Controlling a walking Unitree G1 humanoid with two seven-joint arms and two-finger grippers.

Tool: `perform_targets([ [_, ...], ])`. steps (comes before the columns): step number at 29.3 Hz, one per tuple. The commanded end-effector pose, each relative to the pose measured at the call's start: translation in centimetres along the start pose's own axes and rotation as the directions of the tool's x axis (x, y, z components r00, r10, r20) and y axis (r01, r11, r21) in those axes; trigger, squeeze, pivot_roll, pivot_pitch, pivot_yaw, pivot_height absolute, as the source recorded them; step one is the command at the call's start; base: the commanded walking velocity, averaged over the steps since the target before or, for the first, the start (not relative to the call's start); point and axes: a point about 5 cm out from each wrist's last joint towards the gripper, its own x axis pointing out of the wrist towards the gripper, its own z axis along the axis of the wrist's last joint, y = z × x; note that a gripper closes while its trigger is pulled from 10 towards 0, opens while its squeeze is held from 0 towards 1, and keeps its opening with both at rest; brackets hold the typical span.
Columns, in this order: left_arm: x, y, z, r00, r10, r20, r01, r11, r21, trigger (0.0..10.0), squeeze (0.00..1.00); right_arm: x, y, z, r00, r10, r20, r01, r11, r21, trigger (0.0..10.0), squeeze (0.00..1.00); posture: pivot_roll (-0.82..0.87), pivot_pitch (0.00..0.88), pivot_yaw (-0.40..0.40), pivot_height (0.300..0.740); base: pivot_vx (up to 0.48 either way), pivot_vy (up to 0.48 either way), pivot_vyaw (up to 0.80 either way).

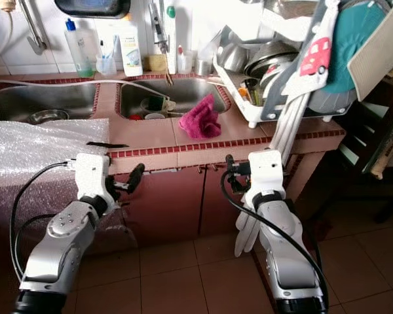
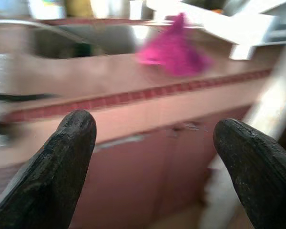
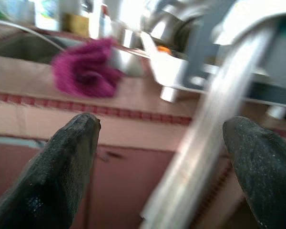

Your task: Kitchen organization

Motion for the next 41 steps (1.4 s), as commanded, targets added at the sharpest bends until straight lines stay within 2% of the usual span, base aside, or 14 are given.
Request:
perform_targets([
  [1, 0.1, 0.5, 0.2, 1.0, 0.01, 0.0, -0.01, 1.0, 0.018, 10.0, 0.0, 0.2, 0.1, 0.6, 1.0, 0.0, 0.024, 0.0, 1.0, 0.007, 10.0, 0.0, -0.03, 0.0, -0.005, 0.74, 0.0, -0.304, 0.0],
  [5, 0.1, 0.5, 0.1, 1.0, 0.005, 0.0, -0.005, 1.0, 0.014, 10.0, 0.0, 0.2, 0.1, 0.5, 1.0, 0.0, 0.022, 0.0, 1.0, 0.007, 10.0, 0.0, -0.03, 0.0, -0.003, 0.74, 0.0, -0.293, 0.0],
  [10, 0.2, 0.9, -0.8, 0.999, 0.023, -0.044, -0.023, 1.0, -0.016, 10.0, 0.0, 0.1, 0.2, 0.2, 1.0, -0.001, 0.014, 0.001, 1.0, 0.007, 10.0, 0.0, -0.03, 0.0, -0.002, 0.74, 0.0, 0.0, 0.0],
  [18, 0.4, 2.6, -4.2, 0.985, 0.06, -0.16, -0.058, 0.998, 0.018, 10.0, 0.0, 0.1, 0.3, -0.9, 1.0, 0.006, -0.02, -0.006, 1.0, 0.005, 10.0, 0.0, -0.03, 0.0, -0.005, 0.74, 0.0, 0.0, -0.15],
  [23, 0.0, 4.7, -8.4, 0.941, 0.134, -0.311, -0.126, 0.991, 0.047, 10.0, 0.0, 0.8, 0.3, -3.9, 0.993, 0.008, -0.117, -0.007, 1.0, 0.012, 10.0, 0.0, -0.03, 0.0, -0.006, 0.74, 0.0, 0.0, -0.77],
  [27, -0.1, 5.2, -9.5, 0.921, 0.153, -0.358, -0.14, 0.988, 0.064, 10.0, 0.0, 1.2, 0.4, -5.6, 0.986, 0.019, -0.167, -0.019, 1.0, 0.001, 10.0, 0.0, -0.03, 0.0, -0.006, 0.74, 0.0, 0.0, -0.78],
  [30, -0.5, 5.8, -11.4, 0.883, 0.185, -0.432, -0.152, 0.982, 0.109, 10.0, 0.0, 1.4, 0.0, -9.2, 0.949, -0.012, -0.314, 0.031, 0.998, 0.054, 10.0, 0.0, -0.02, 0.0, -0.01, 0.74, 0.0, 0.0, -0.79],
  [32, -0.8, 6.1, -12.3, 0.857, 0.211, -0.47, -0.174, 0.977, 0.122, 10.0, 0.0, 1.2, -0.1, -11.0, 0.922, -0.027, -0.387, 0.05, 0.997, 0.05, 10.0, 0.0, -0.02, 0.0, -0.011, 0.74, 0.0, 0.0, -0.79],
  [36, -1.3, 6.2, -13.6, 0.82, 0.222, -0.527, -0.173, 0.975, 0.142, 10.0, 0.0, 0.5, 0.3, -13.1, 0.875, -0.016, -0.484, 0.067, 0.994, 0.088, 10.0, 0.0, -0.01, 0.0, -0.016, 0.74, 0.0, 0.0, -0.79],
  [41, -3.7, 6.5, -16.1, 0.742, 0.245, -0.624, -0.106, 0.962, 0.251, 10.0, 0.0, -1.0, 0.9, -15.6, 0.806, -0.005, -0.591, 0.062, 0.995, 0.076, 10.0, 0.0, -0.02, 0.0, -0.014, 0.74, 0.0, 0.0, -0.79],
])
